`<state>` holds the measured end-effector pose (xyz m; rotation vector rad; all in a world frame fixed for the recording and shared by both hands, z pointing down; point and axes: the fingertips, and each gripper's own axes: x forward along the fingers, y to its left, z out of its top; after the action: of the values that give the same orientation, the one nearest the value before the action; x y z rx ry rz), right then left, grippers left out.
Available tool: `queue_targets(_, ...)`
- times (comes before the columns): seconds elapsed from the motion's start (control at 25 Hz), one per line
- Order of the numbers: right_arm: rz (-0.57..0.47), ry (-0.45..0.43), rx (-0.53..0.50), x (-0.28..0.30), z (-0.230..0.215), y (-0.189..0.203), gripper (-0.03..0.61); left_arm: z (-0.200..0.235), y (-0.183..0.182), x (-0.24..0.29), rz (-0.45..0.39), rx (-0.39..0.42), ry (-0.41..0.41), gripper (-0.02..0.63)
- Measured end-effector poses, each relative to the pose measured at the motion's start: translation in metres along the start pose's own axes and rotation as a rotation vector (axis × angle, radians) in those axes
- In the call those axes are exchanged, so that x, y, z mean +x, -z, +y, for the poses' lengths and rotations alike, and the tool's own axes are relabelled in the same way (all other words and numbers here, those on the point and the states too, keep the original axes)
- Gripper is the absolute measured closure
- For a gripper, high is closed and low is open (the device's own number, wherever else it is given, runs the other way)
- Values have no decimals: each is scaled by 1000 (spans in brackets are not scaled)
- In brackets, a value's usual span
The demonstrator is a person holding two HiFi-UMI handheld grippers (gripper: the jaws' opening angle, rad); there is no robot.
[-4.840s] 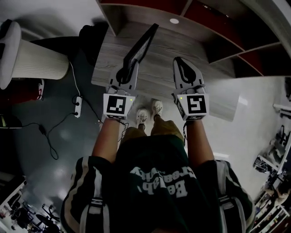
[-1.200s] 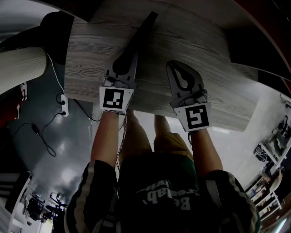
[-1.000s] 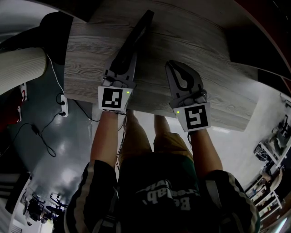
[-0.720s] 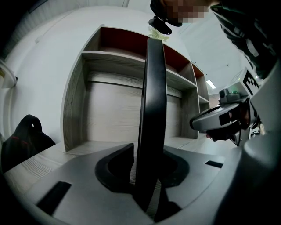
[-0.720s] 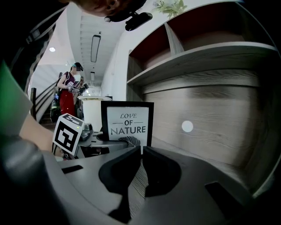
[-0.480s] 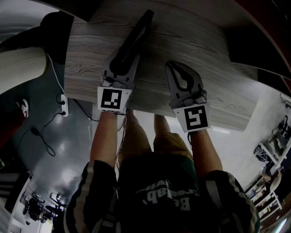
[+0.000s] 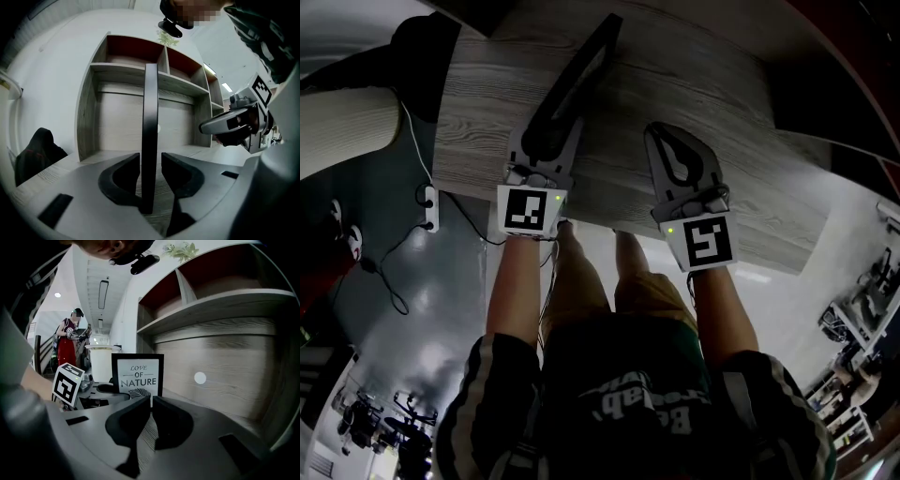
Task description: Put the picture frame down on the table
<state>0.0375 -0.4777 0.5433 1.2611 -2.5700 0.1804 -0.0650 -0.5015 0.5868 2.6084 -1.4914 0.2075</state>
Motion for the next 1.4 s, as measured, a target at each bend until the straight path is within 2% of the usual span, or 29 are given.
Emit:
queue_targets(0.44, -23, -36, -35, -35, 2, -15, 537, -12, -10, -41, -4, 11, -86, 453)
queue_targets(0.72, -44, -6, -61, -55, 12, -35, 537, -19, -23, -74, 12, 15, -91, 451)
queue_targets(0.96, -66, 49, -66, -85, 34, -59, 537, -34, -70, -109, -38, 24, -63, 453)
queue_targets(1.08, -66, 112, -70, -107, 37, -73, 537, -36, -98, -135, -42, 26, -81, 508)
queue_targets(1.16, -89, 136, -54, -123, 43, -86, 537, -37, -117, -151, -56, 27, -96, 581)
queue_targets(1.2, -98, 146, -49, -131, 48, -92, 537, -39, -125, -159, -62, 28, -99, 595)
queue_targets(1.4, -98, 207, -15, -184, 69, -114, 537, -67, -172, -200, -92, 33, -82, 595)
